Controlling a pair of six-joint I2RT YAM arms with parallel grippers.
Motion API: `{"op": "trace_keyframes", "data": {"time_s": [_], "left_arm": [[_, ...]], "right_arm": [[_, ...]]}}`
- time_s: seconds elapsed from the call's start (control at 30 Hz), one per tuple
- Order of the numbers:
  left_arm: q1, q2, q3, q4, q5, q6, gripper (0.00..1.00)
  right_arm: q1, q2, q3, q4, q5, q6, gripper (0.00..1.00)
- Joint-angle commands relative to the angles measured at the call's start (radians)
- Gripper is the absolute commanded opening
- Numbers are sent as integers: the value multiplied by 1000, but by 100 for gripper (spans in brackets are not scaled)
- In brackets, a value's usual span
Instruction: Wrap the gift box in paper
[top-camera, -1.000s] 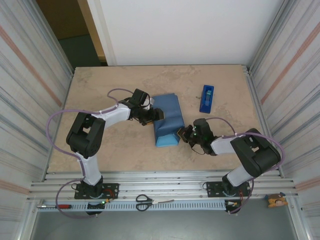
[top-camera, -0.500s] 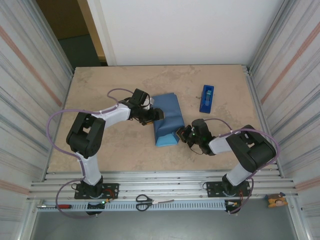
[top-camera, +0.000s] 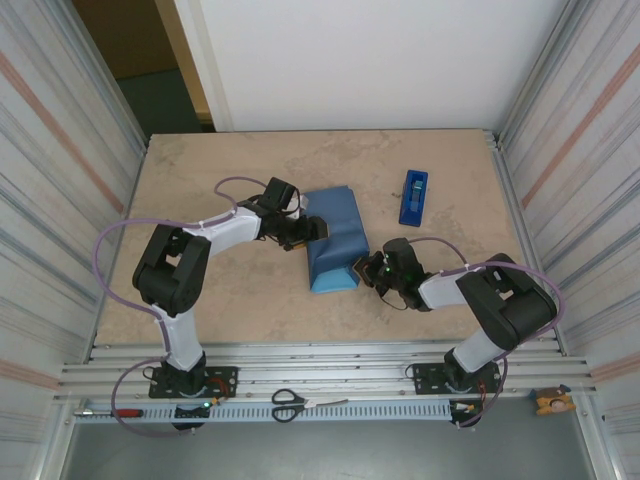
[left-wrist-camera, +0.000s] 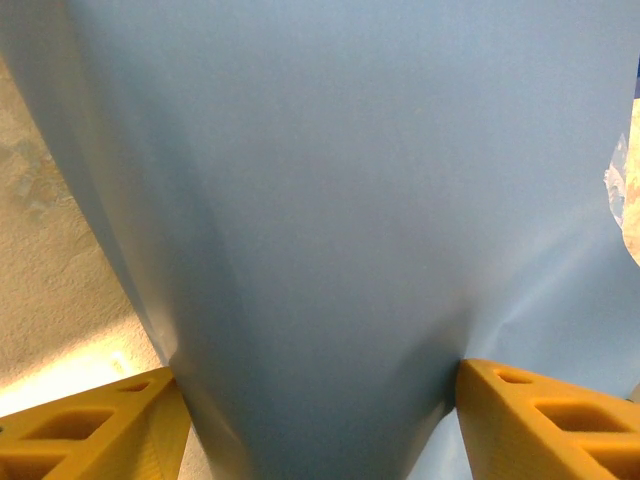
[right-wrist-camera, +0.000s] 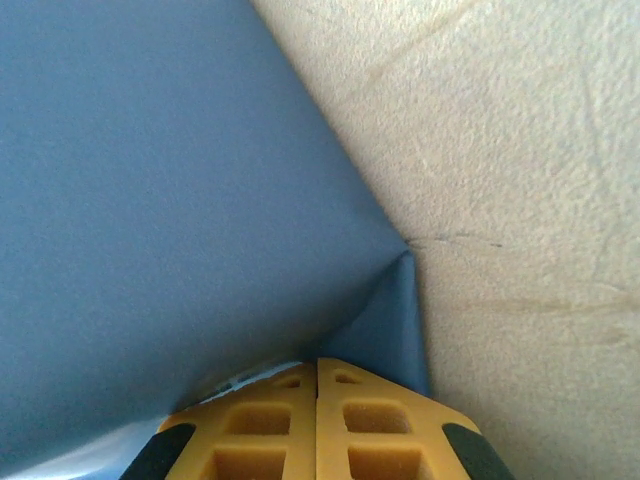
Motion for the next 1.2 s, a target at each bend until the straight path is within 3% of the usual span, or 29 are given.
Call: {"op": "trace_keyframes", "data": {"time_s": [0.0,0.83,1.17], "left_arm": [[-21,54,-53,-109,-57,9,70],[-21,56,-53,-109,-52,10,70],[-19,45,-59,-107,-60,4,70]], "right_arm": [[7,9,27,-55,-6,-16,6],[-8,64,43,116,-45,-8,7],[-71,-201,-89,-165,-84,-156,9]]}}
